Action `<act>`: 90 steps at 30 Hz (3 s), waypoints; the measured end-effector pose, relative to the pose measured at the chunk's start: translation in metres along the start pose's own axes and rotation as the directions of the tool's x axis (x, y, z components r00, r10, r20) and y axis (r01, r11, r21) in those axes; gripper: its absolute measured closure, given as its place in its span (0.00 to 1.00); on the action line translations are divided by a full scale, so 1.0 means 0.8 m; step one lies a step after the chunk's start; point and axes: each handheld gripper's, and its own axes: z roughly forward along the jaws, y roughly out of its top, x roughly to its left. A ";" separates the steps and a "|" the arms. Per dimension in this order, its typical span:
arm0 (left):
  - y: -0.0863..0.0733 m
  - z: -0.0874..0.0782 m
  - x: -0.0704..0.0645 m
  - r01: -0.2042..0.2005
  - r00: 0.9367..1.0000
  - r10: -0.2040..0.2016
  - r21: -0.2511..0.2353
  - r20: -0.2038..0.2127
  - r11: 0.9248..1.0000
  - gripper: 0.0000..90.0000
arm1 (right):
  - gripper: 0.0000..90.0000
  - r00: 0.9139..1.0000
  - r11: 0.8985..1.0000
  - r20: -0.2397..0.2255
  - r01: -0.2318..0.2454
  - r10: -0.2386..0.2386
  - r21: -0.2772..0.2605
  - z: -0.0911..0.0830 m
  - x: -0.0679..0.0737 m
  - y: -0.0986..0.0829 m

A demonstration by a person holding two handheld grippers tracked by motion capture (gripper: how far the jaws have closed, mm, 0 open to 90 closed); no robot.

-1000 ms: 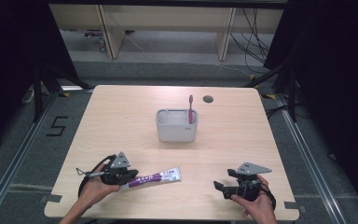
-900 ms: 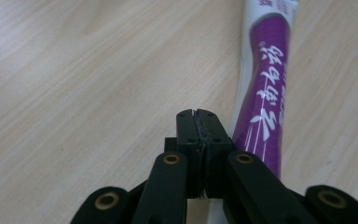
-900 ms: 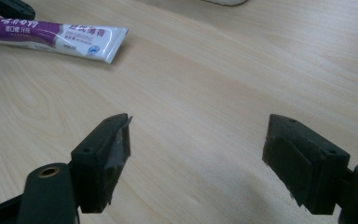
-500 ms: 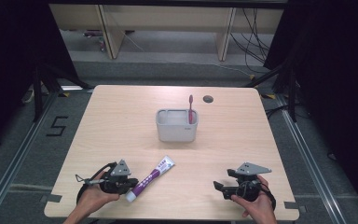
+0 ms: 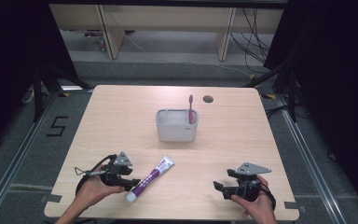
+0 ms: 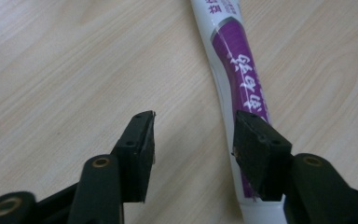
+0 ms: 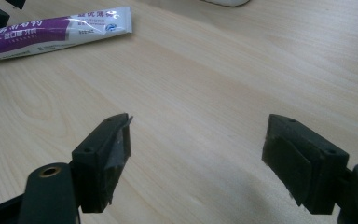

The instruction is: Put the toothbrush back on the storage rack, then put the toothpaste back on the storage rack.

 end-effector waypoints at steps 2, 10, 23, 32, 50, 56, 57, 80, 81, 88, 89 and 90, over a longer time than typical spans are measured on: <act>0.007 -0.001 -0.002 0.003 1.000 -0.003 0.004 -0.003 1.000 0.47 | 0.27 1.000 1.000 -0.003 -0.001 0.001 -0.001 0.000 0.000 0.000; 0.031 0.006 -0.011 0.002 1.000 -0.003 0.067 0.019 0.998 0.45 | 0.27 1.000 1.000 -0.007 -0.026 0.026 0.003 0.000 -0.001 -0.001; 0.046 0.034 -0.018 -0.015 0.999 0.009 0.114 0.049 0.993 0.46 | 0.27 1.000 1.000 0.007 -0.014 0.014 0.011 0.000 0.000 -0.001; 0.051 0.046 -0.024 -0.056 0.997 0.048 0.144 0.059 0.988 0.54 | 0.27 1.000 1.000 0.007 -0.011 0.011 0.013 0.000 0.000 -0.001; 0.060 0.056 -0.025 -0.065 0.997 0.056 0.185 0.052 0.981 0.63 | 0.27 1.000 1.000 -0.003 -0.024 0.024 0.011 0.000 -0.001 -0.002; 0.064 0.060 -0.025 -0.089 0.996 0.081 0.202 0.047 0.975 0.65 | 0.27 1.000 1.000 0.003 0.005 -0.005 0.006 0.000 -0.003 -0.002; 0.065 0.060 -0.026 -0.087 0.996 0.078 0.207 0.049 0.975 0.65 | 0.27 1.000 1.000 -0.006 -0.021 0.021 0.011 0.000 -0.001 -0.002; 0.072 0.071 -0.032 -0.130 0.991 0.123 0.278 0.043 0.952 0.74 | 0.28 1.000 1.000 0.000 -0.012 0.012 0.010 -0.001 -0.002 -0.004; 0.073 0.071 -0.032 -0.133 0.991 0.125 0.281 0.045 0.950 0.75 | 0.28 1.000 1.000 0.000 -0.019 0.019 0.011 -0.001 -0.001 -0.004; 0.073 0.070 -0.032 -0.148 0.989 0.139 0.303 0.053 0.941 0.78 | 0.28 1.000 1.000 0.001 -0.020 0.020 0.016 -0.001 -0.001 -0.004; 0.073 0.070 -0.032 -0.150 0.989 0.140 0.303 0.054 0.941 0.78 | 0.28 1.000 1.000 0.001 -0.021 0.021 0.015 -0.001 -0.001 -0.004; 0.073 0.069 -0.032 -0.153 0.988 0.143 0.302 0.055 0.941 0.79 | 0.28 1.000 1.000 0.000 -0.018 0.018 0.014 -0.001 -0.001 -0.004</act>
